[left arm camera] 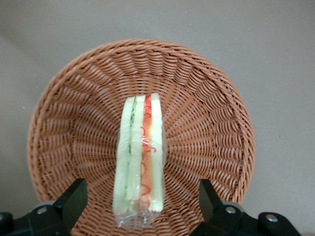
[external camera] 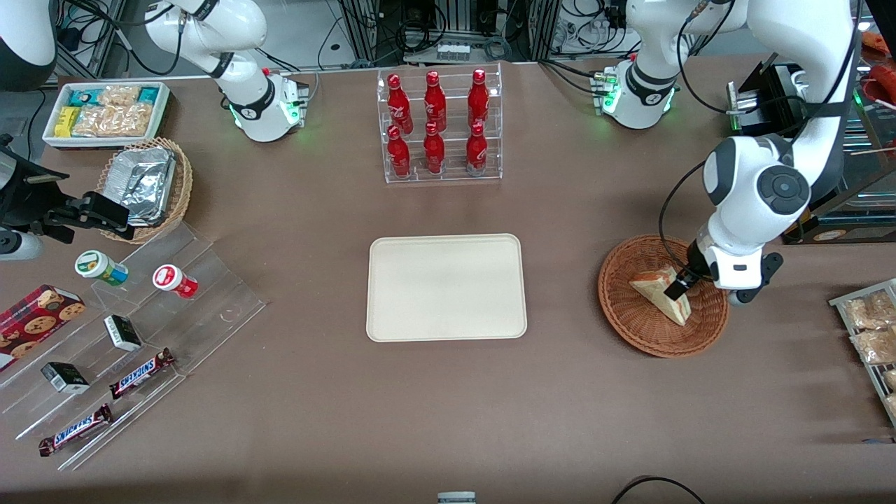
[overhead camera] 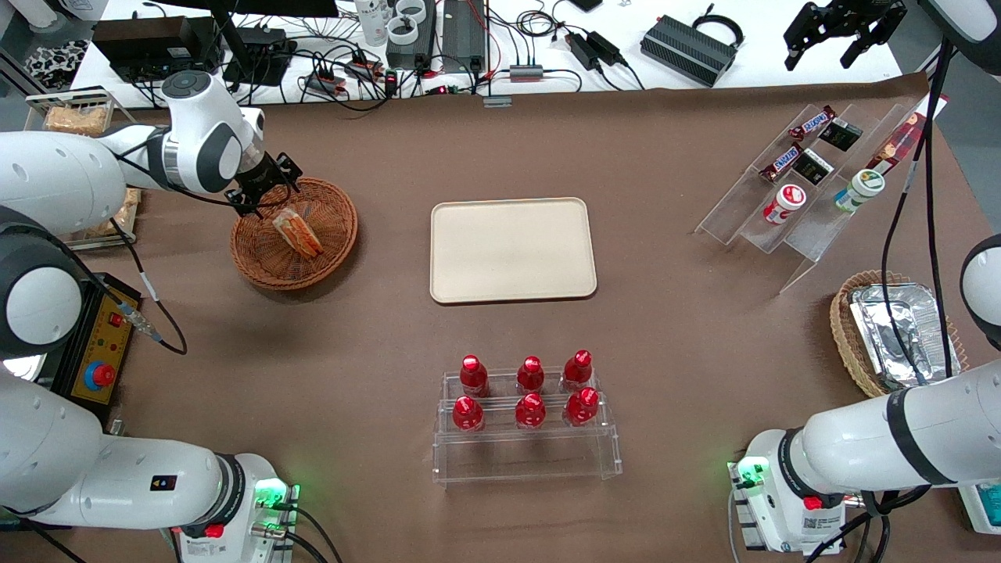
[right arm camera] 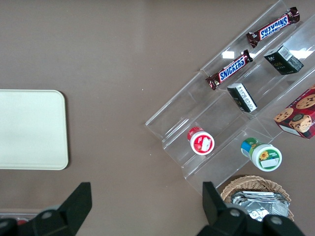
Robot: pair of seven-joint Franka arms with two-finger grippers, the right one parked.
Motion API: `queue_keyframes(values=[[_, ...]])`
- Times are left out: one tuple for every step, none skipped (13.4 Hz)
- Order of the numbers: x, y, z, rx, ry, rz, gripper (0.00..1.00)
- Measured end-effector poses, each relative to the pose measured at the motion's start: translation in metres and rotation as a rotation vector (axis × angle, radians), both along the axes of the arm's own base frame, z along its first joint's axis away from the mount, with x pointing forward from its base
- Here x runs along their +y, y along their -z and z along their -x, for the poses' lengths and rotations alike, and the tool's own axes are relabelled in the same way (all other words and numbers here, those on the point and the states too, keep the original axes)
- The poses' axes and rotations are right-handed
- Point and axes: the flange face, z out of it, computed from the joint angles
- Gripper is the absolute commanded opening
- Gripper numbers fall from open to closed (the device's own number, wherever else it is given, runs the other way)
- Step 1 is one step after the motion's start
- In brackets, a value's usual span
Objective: Place sandwich from basket to tray
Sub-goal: 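Close the left gripper on the wrapped sandwich, then lift the sandwich out of the basket and carry it toward the tray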
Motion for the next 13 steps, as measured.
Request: queue_keyframes(values=[[-0.004, 0.006, 0.0, 0.003, 0.0, 0.001, 1.0], [-0.008, 0.012, 0.001, 0.012, 0.003, 0.0, 1.0], [-0.012, 0.02, 0.002, 0.025, 0.008, -0.003, 1.0], [-0.014, 0.027, 0.004, 0.038, 0.014, -0.007, 0.99], [-0.015, 0.033, 0.006, 0.049, 0.018, -0.011, 0.89], [-0.014, 0.038, 0.007, 0.057, 0.019, -0.012, 0.67], [-0.014, 0.042, 0.007, 0.059, 0.018, -0.013, 0.47], [-0.014, 0.045, 0.007, 0.055, 0.017, -0.012, 0.29], [-0.014, 0.048, 0.007, 0.057, 0.013, -0.011, 0.08], [-0.014, 0.05, 0.007, 0.06, 0.009, -0.012, 0.0], [-0.014, 0.051, 0.007, 0.06, 0.008, -0.012, 0.0], [-0.014, 0.05, 0.007, 0.058, 0.008, -0.012, 0.0], [-0.014, 0.049, 0.007, 0.056, 0.008, -0.011, 0.0]])
